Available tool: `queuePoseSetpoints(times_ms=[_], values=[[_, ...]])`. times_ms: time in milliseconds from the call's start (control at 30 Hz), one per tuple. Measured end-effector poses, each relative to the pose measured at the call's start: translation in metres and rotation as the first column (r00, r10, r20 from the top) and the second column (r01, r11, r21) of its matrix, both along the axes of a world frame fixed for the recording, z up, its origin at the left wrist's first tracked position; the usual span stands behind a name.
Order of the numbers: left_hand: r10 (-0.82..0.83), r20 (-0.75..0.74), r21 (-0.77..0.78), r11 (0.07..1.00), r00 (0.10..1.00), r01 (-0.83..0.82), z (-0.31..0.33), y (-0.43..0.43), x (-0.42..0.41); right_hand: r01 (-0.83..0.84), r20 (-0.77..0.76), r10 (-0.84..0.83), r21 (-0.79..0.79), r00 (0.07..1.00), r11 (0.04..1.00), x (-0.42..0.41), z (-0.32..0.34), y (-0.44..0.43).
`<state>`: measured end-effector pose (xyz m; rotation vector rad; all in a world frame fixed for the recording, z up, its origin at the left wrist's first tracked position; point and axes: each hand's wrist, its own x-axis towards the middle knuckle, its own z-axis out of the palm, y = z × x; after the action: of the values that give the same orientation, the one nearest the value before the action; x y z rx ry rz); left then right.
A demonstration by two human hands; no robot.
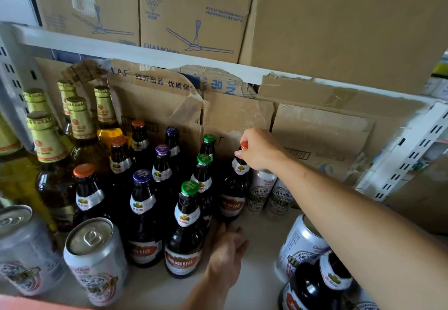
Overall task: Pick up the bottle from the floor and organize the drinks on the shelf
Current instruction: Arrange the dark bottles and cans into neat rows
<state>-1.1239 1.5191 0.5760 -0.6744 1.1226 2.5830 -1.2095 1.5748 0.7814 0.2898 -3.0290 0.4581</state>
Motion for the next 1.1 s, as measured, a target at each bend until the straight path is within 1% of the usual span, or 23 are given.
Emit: queuePoseSetpoints(times_ms=[167, 300, 500, 667, 767, 867, 967, 1100], values=[[-0.019, 0.003, -0.043, 0.999, 1.0, 0.019, 0.005, 0.0, -0.012, 0.043, -0.001, -0.043, -0.011, 0.999, 0.999, -0.006, -0.003, 0.0], [-0.046, 0.001, -0.044, 0.998, 0.999, 0.046, 0.009, -0.001, -0.017, 0.057, 0.009, -0.057, -0.058, 0.998, 0.997, -0.01, -0.005, 0.001], [-0.056, -0.012, -0.028, 0.998, 0.998, 0.056, 0.01, -0.005, -0.015, 0.011, 0.05, -0.008, -0.055, 0.999, 0.998, -0.007, 0.003, 0.002], [-0.132, -0.045, -0.042, 0.991, 0.99, 0.13, 0.009, -0.012, 0.004, 0.007, 0.075, 0.0, -0.098, 0.997, 0.995, 0.014, 0.015, 0.015], [-0.189, -0.046, -0.047, 0.981, 0.981, 0.187, 0.01, -0.017, 0.018, -0.005, 0.048, 0.01, -0.097, 0.999, 0.995, 0.039, 0.026, 0.028], [-0.229, -0.058, -0.038, 0.973, 0.972, 0.227, 0.014, -0.021, 0.032, 0.002, 0.003, -0.001, -0.176, 1.0, 0.984, 0.07, 0.031, 0.046], [-0.252, -0.063, -0.018, 0.968, 0.966, 0.252, 0.023, -0.024, 0.045, 0.032, -0.086, -0.054, -0.239, 0.995, 0.971, 0.101, 0.029, 0.064], [-0.301, -0.063, -0.003, 0.954, 0.952, 0.301, 0.027, -0.026, 0.065, 0.079, -0.138, -0.123, -0.287, 0.983, 0.955, 0.137, 0.02, 0.081]])
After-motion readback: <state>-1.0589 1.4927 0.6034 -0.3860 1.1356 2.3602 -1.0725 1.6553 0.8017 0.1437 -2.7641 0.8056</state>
